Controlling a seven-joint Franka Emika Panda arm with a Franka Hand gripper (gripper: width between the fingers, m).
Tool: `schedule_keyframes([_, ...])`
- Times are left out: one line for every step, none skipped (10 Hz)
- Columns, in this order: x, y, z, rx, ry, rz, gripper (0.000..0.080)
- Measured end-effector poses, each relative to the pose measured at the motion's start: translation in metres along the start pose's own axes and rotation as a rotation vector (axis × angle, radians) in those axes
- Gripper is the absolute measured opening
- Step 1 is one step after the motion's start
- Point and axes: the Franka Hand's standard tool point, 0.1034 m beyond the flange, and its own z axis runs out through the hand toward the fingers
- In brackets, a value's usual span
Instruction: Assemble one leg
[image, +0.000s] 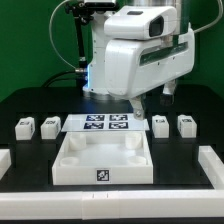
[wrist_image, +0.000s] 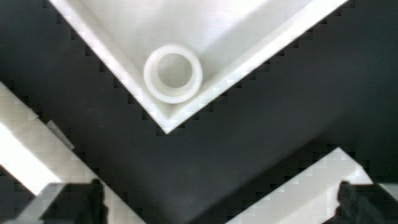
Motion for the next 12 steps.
schedule_keyframes([0.0, 0.0, 0.0, 0.0, 0.0, 0.0, 0.065])
schedule_keyframes([0.0, 0.0, 0.0, 0.0, 0.0, 0.0, 0.065])
schedule_keyframes([0.0, 0.0, 0.0, 0.0, 0.0, 0.0, 0.065])
schedule_keyframes([0.0, 0.0, 0.0, 0.0, 0.0, 0.0, 0.065])
schedule_keyframes([0.0, 0.0, 0.0, 0.0, 0.0, 0.0, 0.065])
schedule_keyframes([0.0, 0.0, 0.0, 0.0, 0.0, 0.0, 0.065])
schedule_keyframes([0.0, 0.0, 0.0, 0.0, 0.0, 0.0, 0.065])
schedule_keyframes([0.0, 0.0, 0.0, 0.0, 0.0, 0.0, 0.065])
schedule_keyframes([0.0, 0.0, 0.0, 0.0, 0.0, 0.0, 0.065])
schedule_keyframes([0.0, 0.0, 0.0, 0.0, 0.0, 0.0, 0.065])
schedule_keyframes([-0.001, -0.001, 0.001, -0.003, 0.003, -0.014, 0.065])
schedule_keyframes([-0.016, -0.013, 0.012, -0.013, 0.016, -0.075, 0.065])
